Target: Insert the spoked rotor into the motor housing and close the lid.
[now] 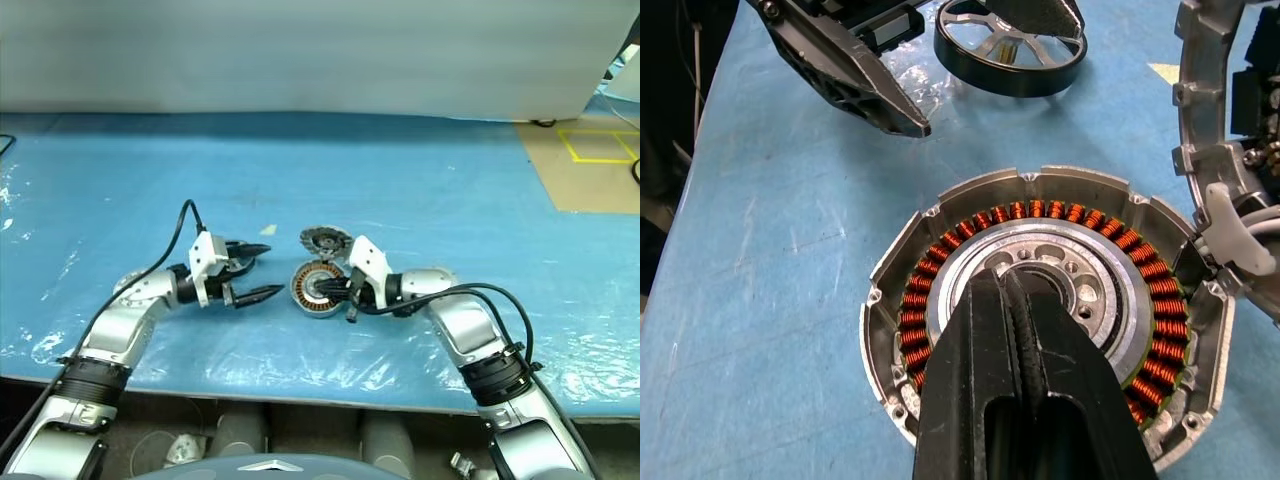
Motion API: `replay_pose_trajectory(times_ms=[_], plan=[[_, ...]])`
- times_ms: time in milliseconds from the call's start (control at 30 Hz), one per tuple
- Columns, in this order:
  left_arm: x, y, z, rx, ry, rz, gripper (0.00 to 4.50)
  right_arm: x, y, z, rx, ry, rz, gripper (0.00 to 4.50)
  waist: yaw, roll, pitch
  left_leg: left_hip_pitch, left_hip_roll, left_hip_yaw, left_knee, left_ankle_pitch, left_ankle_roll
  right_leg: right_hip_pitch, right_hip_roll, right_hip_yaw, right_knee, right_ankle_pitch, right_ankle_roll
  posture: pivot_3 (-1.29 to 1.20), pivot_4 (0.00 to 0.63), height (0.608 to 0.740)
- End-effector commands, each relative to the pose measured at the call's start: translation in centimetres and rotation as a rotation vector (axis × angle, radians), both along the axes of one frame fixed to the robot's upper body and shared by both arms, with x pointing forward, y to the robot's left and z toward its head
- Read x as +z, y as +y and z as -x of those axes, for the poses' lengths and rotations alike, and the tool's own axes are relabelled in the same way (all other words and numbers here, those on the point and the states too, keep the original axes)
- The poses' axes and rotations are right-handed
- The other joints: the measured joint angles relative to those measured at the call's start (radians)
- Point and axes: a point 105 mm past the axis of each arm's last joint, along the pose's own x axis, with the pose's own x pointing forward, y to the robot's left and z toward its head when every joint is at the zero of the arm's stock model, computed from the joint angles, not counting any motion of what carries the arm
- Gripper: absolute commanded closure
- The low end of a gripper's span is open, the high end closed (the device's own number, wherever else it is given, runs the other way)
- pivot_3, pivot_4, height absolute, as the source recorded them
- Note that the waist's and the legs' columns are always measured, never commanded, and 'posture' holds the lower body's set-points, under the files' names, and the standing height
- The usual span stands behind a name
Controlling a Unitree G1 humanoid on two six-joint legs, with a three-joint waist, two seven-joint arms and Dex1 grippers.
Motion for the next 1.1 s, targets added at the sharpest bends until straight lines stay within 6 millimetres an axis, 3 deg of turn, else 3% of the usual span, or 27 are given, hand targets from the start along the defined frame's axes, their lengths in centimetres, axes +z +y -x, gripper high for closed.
replay_pose_trajectory(times_ms=[33, 500, 700, 1100], plan=[[1.5, 1.3, -0.7, 0.023, -0.031, -0.007, 0.0, 1.0, 0.5, 0.3, 0.024, -0.025, -0.037, 4.46, 0.0, 0.0, 0.0, 0.0, 0.0, 0.0, 0.0, 0.0, 0.0, 0.0, 0.0, 0.0, 0.0, 0.0, 0.0, 0.0, 0.15, 0.74], [4.5, 5.3, -4.3, 0.065, 0.107, -0.154, 0.0, 1.0, 0.8, 0.7, 0.03, -0.03, -0.036, 4.46, 0.001, 0.0, 0.0, 0.0, 0.0, 0.0, 0.0, 0.0, 0.0, 0.0, 0.0, 0.0, 0.0, 0.0, 0.0, 0.0, 0.15, 0.74], [5.8, 6.4, -5.5, 0.042, 0.142, -0.24, 2.01, 1.0, 1.2, 0.6, 0.02, -0.032, -0.05, 4.5, 0.001, 0.0, 0.0, -0.001, -0.001, 0.0, 0.001, 0.0, 0.0, 0.0, 0.0, -0.001, 0.0, 0.0, 0.0, 0.0, 0.15, 0.74], [5.8, 5.9, -5.5, -0.099, 0.245, -0.397, 2.01, 2.5, 0.9, 1.7, 0.004, -0.094, -0.112, 4.5, 0.006, 0.0, 0.0, -0.002, 0.0, -0.002, 0.0, 0.0, 0.0, 0.0, 0.0, -0.001, 0.0, 0.0, 0.0, 0.0, 0.15, 0.74]])
